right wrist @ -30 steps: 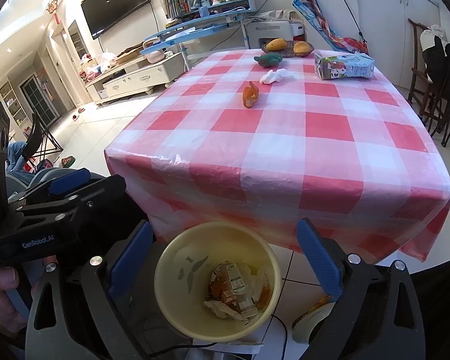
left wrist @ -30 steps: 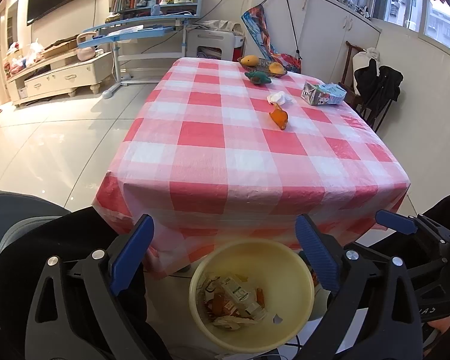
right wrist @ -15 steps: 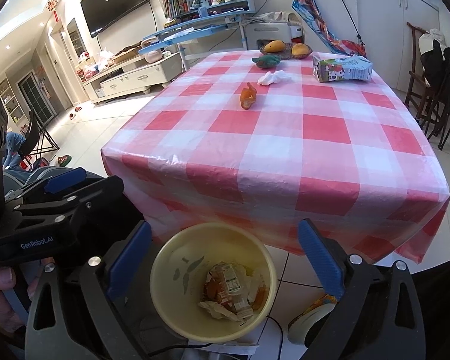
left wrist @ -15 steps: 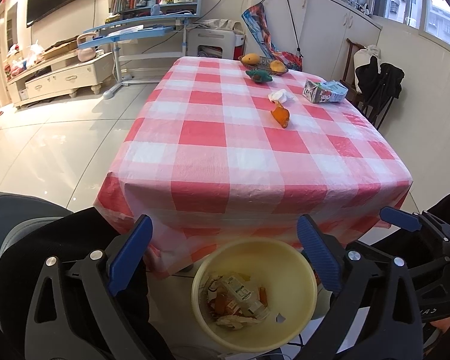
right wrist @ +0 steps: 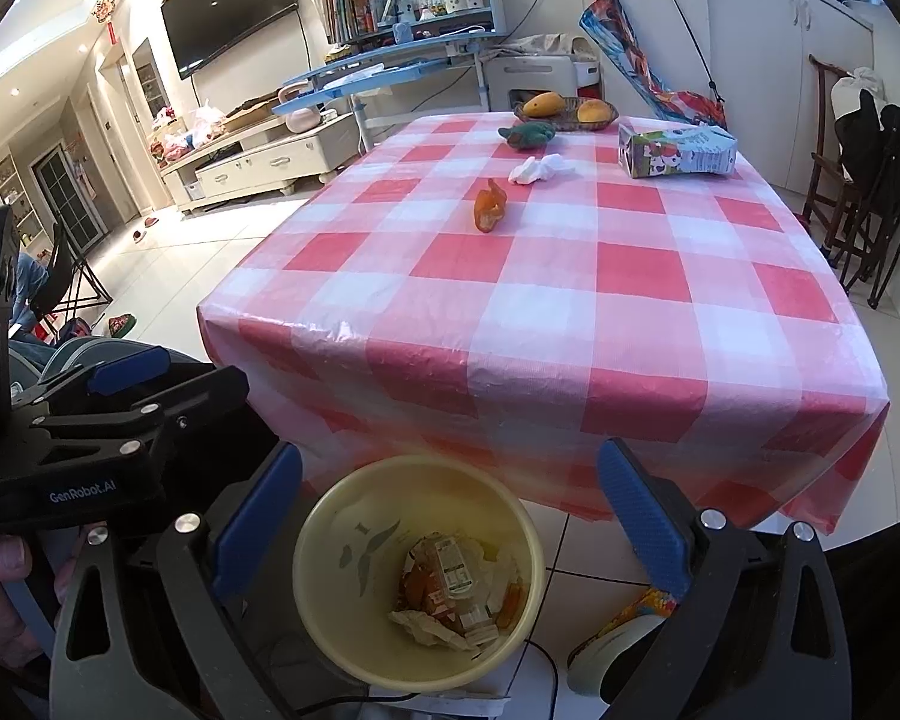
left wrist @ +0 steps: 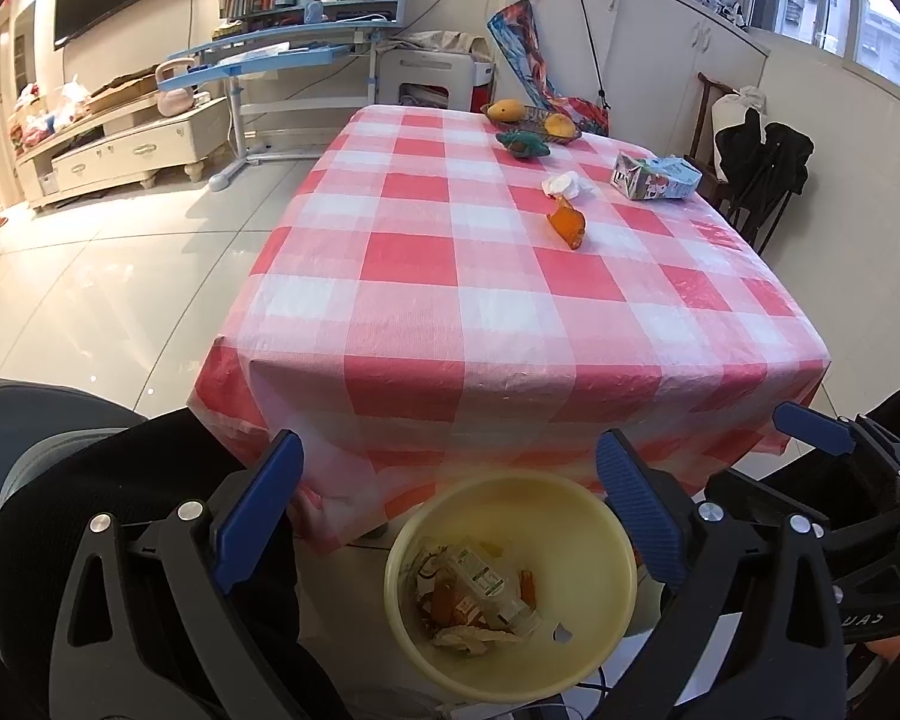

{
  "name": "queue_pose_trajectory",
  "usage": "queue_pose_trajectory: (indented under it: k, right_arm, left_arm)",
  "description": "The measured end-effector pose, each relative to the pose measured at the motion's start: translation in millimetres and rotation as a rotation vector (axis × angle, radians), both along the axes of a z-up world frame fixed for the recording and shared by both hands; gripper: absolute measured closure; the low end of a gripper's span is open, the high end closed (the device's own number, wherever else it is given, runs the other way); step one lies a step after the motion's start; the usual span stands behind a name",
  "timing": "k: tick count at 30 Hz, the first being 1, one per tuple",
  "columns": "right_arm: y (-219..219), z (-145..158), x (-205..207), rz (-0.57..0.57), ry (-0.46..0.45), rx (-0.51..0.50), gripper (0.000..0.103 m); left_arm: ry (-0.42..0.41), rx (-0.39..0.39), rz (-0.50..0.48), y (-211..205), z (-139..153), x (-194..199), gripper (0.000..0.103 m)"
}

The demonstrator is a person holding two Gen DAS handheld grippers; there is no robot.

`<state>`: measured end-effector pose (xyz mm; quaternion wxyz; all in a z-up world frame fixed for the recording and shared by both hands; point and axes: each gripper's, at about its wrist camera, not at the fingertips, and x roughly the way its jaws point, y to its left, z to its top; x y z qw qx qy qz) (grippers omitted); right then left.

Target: Collect trash

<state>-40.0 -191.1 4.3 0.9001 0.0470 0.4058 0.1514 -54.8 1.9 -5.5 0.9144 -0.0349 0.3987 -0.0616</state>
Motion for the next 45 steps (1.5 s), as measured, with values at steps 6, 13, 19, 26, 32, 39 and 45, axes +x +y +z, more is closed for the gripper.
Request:
queue_pose_trajectory:
  k: [6, 13, 19, 26, 32, 39, 45]
  right_arm:
    - [-1, 2, 2, -0.008, -0.008, 0.004, 0.008]
    - [-7, 7, 9, -0.033, -0.011, 0.013, 0.008]
    - [-19, 12, 23, -0.063, -0.014, 0.010, 0.008]
    - [-36, 10, 39, -0.092, 0.008, 0.029, 0.008]
    - [-58, 12, 57, -0.142, 0.015, 0.041, 0.008]
    - [-84, 23, 85, -0.191, -0.002, 0.051, 0.008]
    - [-92, 26, 111, -0.184, -0.009, 0.037, 0.008]
  left_arm:
    - [0.013, 0.009, -0.002, 3, -2, -1, 0.008]
    - [0.020, 0.009, 0.001, -1, 0, 10, 0.008]
    - [0.016, 0.014, -0.006, -12, 11, 42, 0.008]
    - [-0.004, 0.054, -0.041, -38, 22, 88, 0.008]
    - [0.035, 0.052, -0.042, -53, 12, 128, 0.008]
    - [0.046, 0.065, -0.067, -81, 6, 163, 0.008]
    - [0.079, 0.063, -0.075, -96, -3, 192, 0.022]
